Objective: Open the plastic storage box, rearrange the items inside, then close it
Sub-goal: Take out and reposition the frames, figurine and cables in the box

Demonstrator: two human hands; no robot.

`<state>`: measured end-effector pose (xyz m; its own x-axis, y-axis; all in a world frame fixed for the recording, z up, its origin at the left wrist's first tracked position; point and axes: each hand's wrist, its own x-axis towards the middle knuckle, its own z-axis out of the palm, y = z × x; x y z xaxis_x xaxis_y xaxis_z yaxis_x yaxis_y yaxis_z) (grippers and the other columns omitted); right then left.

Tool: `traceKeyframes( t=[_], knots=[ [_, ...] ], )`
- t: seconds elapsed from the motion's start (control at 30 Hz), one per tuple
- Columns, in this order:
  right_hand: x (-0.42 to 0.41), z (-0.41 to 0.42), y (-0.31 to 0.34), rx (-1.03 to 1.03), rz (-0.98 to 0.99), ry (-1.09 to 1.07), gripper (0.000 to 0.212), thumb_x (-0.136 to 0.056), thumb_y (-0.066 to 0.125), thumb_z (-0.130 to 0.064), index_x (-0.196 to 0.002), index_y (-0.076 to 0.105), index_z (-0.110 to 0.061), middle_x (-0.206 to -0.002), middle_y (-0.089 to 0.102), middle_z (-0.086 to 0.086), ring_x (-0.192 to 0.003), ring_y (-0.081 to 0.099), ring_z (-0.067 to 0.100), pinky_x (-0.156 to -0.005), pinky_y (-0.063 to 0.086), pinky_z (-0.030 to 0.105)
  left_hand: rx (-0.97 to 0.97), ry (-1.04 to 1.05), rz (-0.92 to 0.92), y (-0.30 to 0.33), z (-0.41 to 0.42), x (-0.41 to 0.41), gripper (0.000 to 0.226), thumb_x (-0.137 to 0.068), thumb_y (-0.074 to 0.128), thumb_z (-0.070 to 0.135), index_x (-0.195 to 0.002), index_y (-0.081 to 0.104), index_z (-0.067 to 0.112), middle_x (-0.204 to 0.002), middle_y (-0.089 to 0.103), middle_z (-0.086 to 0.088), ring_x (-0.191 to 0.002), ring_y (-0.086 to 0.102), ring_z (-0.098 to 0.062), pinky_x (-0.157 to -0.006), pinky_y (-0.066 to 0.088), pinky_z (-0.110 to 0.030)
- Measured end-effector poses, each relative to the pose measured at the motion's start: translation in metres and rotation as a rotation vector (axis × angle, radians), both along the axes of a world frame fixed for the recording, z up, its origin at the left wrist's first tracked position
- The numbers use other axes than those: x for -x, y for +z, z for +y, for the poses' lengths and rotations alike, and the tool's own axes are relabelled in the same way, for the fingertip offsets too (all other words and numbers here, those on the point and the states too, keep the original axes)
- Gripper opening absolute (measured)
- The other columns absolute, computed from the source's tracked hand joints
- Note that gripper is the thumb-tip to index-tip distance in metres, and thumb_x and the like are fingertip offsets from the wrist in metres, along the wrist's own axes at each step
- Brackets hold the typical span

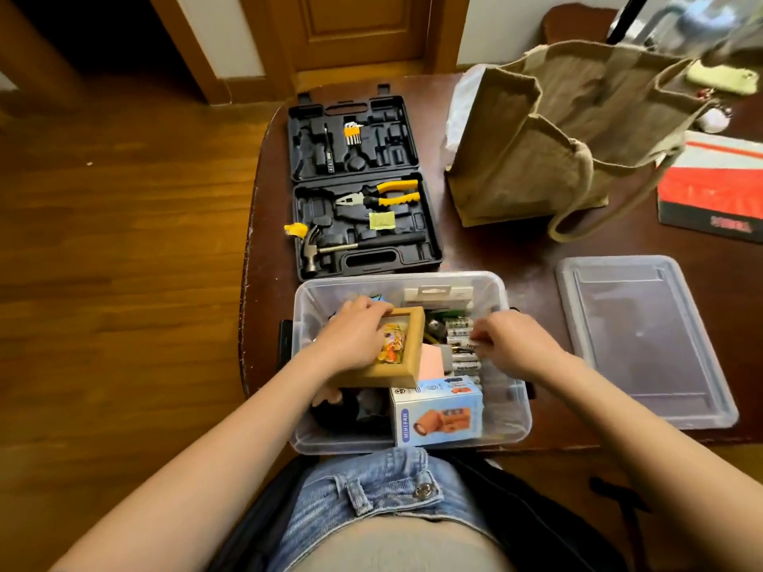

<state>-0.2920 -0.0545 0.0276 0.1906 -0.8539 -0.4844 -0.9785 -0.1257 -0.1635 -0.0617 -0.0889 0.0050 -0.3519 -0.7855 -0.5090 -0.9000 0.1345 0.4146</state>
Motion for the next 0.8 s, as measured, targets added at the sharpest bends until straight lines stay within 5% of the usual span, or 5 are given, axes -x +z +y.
traceKeyframes(
  t=[0.2, 0.47, 0.8],
  knots=[
    [-0.028, 0.004, -0.031, -0.103, 0.315, 0.271, 0.017, -0.091, 0.048, -0.012, -0.099, 0.063, -0.011, -0.101, 0.067, 0.004, -0.09, 0.064, 0.023, -0.063, 0.042, 0.028, 0.074, 0.045, 0.052, -0.012, 0.011, -0.001, 0.044, -0.099, 0.037, 0.026, -0.143, 0.035, 0.027, -0.14, 0.037, -0.003, -0.129, 0.035, -0.024, -0.106, 0.033, -0.042],
    [-0.026, -0.004, -0.06, -0.115, 0.439, 0.337, 0.02, -0.091, 0.046, -0.008, -0.095, 0.065, -0.012, -0.101, 0.067, 0.002, -0.091, 0.064, 0.02, -0.065, 0.044, 0.027, 0.103, 0.125, 0.122, -0.019, 0.016, -0.005, 0.042, -0.099, 0.036, 0.025, -0.142, 0.038, 0.027, -0.141, 0.038, 0.0, -0.13, 0.033, -0.021, -0.107, 0.03, -0.042],
    [-0.028, -0.006, -0.078, -0.161, 0.329, 0.242, 0.02, -0.092, 0.047, -0.008, -0.101, 0.065, -0.01, -0.107, 0.066, 0.005, -0.097, 0.064, 0.023, -0.079, 0.051, 0.031, 0.072, 0.183, 0.229, -0.025, 0.018, -0.01, 0.042, -0.1, 0.037, 0.022, -0.141, 0.04, 0.025, -0.141, 0.037, 0.002, -0.131, 0.03, -0.017, -0.107, 0.032, -0.037]
  ],
)
